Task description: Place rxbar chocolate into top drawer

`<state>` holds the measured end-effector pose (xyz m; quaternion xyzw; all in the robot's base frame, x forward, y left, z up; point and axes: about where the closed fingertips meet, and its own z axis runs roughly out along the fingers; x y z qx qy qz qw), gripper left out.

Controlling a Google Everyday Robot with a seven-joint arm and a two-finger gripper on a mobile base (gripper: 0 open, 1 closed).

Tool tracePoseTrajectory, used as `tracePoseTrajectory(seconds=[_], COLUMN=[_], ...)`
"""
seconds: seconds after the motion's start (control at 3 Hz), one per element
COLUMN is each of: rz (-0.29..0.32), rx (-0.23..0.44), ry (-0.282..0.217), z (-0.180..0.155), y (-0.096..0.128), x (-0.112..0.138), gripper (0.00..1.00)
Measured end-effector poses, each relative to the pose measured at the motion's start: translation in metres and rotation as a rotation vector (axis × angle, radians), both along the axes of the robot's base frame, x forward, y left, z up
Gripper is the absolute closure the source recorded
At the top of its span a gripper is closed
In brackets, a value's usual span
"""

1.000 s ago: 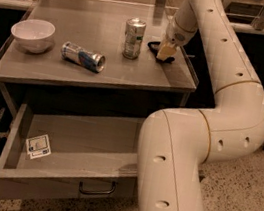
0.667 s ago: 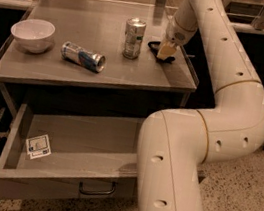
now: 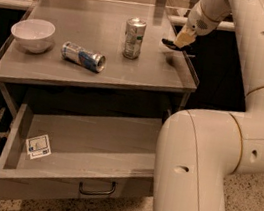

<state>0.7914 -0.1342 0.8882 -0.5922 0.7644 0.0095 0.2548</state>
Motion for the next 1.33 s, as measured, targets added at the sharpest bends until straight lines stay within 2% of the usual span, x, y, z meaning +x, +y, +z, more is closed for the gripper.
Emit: tracePoseTrajectory(seconds=[0.33,0.67,1.0,1.33], rz=[0.0,0.002,0.028,0.053], rx=[0.001,-0.022,-0.013,0.049], ry=[-0.001,-0.094,-0.159,-0.176], z=[-0.001,0.033,0.064,0.072], y=[0.0,-0.001,0.002,0.006], x=[0.001,0.007,0.002,-0.007], gripper=[1.0,1.0,1.0,1.0])
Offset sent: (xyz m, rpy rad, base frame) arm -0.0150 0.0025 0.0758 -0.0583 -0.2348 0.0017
